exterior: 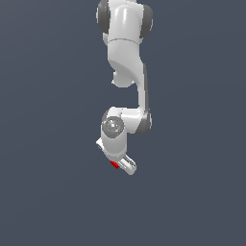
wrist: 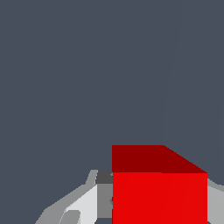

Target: Pick up the red cube and move it to a goal position.

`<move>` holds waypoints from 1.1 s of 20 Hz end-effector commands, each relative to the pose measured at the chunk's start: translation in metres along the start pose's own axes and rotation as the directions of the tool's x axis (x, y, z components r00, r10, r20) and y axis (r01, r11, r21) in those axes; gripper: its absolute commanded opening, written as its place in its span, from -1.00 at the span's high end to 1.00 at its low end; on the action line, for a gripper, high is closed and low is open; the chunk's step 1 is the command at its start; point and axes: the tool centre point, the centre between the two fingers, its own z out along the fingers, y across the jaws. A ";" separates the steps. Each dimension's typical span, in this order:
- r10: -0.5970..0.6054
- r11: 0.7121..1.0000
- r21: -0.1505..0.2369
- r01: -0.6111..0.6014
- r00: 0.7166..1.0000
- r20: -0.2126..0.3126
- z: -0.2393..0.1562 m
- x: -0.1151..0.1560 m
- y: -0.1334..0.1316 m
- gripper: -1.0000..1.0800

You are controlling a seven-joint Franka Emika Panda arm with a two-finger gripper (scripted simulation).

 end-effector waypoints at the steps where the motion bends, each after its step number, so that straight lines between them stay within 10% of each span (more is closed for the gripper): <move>1: 0.000 1.000 0.000 0.000 1.000 0.000 -0.001 0.000 0.001 1.00; 22: 0.001 1.000 0.001 -0.001 1.000 0.000 -0.120 0.032 0.056 1.00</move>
